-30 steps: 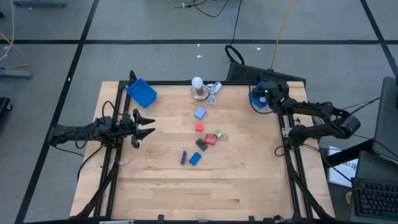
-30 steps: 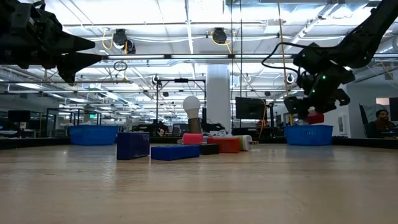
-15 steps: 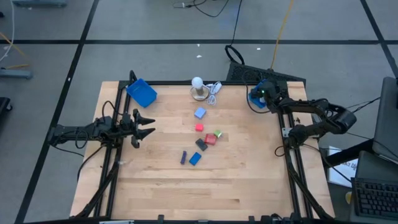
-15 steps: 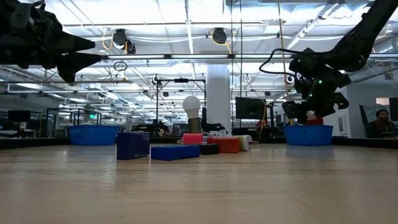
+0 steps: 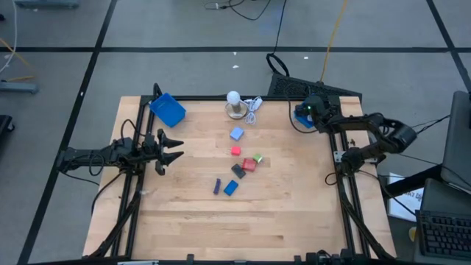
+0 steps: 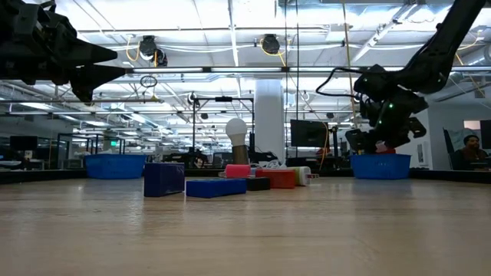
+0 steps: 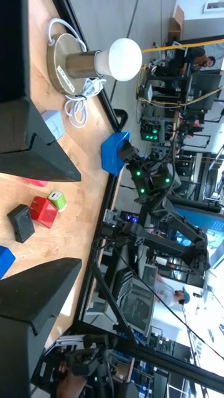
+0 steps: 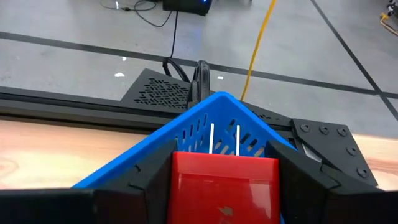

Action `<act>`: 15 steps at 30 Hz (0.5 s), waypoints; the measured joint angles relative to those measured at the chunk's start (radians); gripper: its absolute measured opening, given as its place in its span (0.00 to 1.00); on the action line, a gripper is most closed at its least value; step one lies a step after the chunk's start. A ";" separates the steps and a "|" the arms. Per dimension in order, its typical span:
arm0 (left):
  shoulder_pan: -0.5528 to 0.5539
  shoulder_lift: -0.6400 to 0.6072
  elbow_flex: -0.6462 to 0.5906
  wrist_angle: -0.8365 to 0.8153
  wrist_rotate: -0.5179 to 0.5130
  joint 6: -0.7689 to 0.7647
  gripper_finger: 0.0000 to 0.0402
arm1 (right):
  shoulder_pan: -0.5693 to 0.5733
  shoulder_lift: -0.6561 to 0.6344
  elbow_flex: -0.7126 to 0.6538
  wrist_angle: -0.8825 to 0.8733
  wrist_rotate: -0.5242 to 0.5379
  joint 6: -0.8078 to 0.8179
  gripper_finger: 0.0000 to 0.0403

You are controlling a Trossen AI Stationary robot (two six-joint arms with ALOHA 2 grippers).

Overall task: Pick & Place Office items
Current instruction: Put the right red charger adapter into the right blue bin

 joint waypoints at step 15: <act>0.000 0.000 0.000 0.000 0.000 0.000 0.53 | 0.001 0.049 0.000 0.067 -0.026 -0.030 0.56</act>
